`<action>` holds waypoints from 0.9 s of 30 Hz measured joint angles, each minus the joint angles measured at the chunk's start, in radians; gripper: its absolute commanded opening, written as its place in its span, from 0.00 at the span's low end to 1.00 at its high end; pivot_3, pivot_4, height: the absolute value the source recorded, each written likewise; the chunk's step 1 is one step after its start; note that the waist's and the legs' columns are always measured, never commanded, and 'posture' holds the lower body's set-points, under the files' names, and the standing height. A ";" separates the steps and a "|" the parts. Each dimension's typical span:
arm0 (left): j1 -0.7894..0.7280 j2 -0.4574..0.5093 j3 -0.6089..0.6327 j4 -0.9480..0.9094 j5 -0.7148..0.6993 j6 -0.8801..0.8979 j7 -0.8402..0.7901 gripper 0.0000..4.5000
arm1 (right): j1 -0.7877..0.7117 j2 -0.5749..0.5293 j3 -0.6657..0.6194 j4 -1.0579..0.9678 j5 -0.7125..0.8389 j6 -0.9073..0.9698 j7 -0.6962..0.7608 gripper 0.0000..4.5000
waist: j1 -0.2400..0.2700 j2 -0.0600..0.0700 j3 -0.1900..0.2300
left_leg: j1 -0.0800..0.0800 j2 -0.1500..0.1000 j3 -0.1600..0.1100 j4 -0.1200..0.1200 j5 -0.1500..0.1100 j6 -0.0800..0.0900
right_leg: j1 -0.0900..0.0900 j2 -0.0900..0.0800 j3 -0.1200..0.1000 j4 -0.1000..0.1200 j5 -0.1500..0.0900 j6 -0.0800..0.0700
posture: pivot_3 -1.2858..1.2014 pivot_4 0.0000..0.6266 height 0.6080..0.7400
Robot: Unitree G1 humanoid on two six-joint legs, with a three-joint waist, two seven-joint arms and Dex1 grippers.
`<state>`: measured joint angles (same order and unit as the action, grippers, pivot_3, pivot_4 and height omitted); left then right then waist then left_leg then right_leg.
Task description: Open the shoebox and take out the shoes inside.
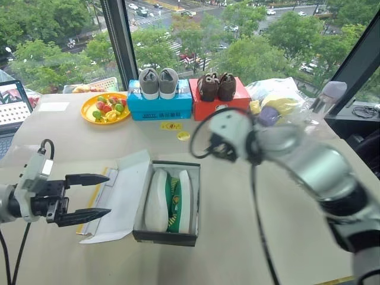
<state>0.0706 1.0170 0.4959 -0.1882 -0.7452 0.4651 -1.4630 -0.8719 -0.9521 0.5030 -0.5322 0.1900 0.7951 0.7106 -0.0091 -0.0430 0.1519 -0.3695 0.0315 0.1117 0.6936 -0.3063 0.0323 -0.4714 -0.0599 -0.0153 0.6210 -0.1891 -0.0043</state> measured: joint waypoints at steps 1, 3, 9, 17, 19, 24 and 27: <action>-0.019 -0.002 -0.017 0.009 0.003 0.000 0.004 1.00 | 0.021 -0.016 0.058 0.040 -0.071 -0.193 0.068 0.68 | -0.012 -0.001 0.000 | 0.001 0.001 0.000 0.001 0.000 -0.001 | 0.000 0.001 0.001 0.002 -0.001 0.000 | 0.52 0.24 0.93; -0.055 -0.004 -0.046 0.006 0.003 -0.002 0.011 1.00 | 0.025 0.020 0.129 0.116 -0.150 -0.407 0.134 0.68 | -0.035 -0.002 0.000 | 0.000 0.001 0.002 0.001 0.000 -0.002 | -0.001 0.001 0.003 0.003 0.001 -0.001 | 0.52 0.24 0.93; -0.104 -0.005 -0.092 0.031 0.018 -0.005 0.016 1.00 | -0.132 0.172 0.187 0.319 -0.325 -0.894 0.276 0.68 | -0.049 -0.001 0.002 | 0.001 0.002 0.001 0.002 0.001 -0.002 | -0.002 0.002 0.002 0.006 0.005 -0.009 | 0.52 0.24 0.93; -0.119 -0.016 -0.107 0.046 0.019 -0.006 0.018 1.00 | -0.186 0.226 0.192 0.422 -0.398 -1.252 0.423 0.68 | -0.013 -0.001 0.003 | 0.000 0.001 0.002 0.003 0.003 -0.006 | -0.002 0.000 0.001 0.005 0.005 -0.009 | 0.52 0.24 0.93; -0.120 -0.016 -0.107 0.046 0.019 -0.006 0.018 1.00 | -0.185 0.226 0.199 0.457 -0.438 -1.342 0.435 0.68 | -0.008 -0.001 0.003 | 0.000 0.001 0.003 0.003 0.003 -0.006 | -0.002 0.000 0.001 0.005 0.005 -0.009 | 0.52 0.24 0.93; -0.110 -0.027 -0.105 0.039 0.019 -0.006 0.025 1.00 | -0.189 0.271 0.205 0.555 -0.544 -1.504 0.423 0.68 | -0.010 -0.001 0.002 | 0.001 0.002 0.003 0.003 0.004 -0.008 | -0.002 0.000 0.002 0.007 0.005 -0.009 | 0.52 0.24 0.93; -0.103 -0.029 -0.103 0.026 0.018 -0.006 0.033 1.00 | -0.196 0.314 0.206 0.605 -0.608 -1.557 0.399 0.68 | -0.008 -0.001 0.002 | 0.001 0.002 0.003 0.004 0.005 -0.010 | -0.002 0.001 0.002 0.009 0.004 -0.010 | 0.52 0.24 0.93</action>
<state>-0.0321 0.9875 0.3925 -0.1626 -0.7269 0.4593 -1.4299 -1.0679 -0.6378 0.7094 0.0726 -0.4182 -0.7624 1.1100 -0.0166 -0.0438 0.1543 -0.3685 0.0332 0.1148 0.6980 -0.3013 0.0227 -0.4736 -0.0592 -0.0138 0.6302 -0.1849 -0.0144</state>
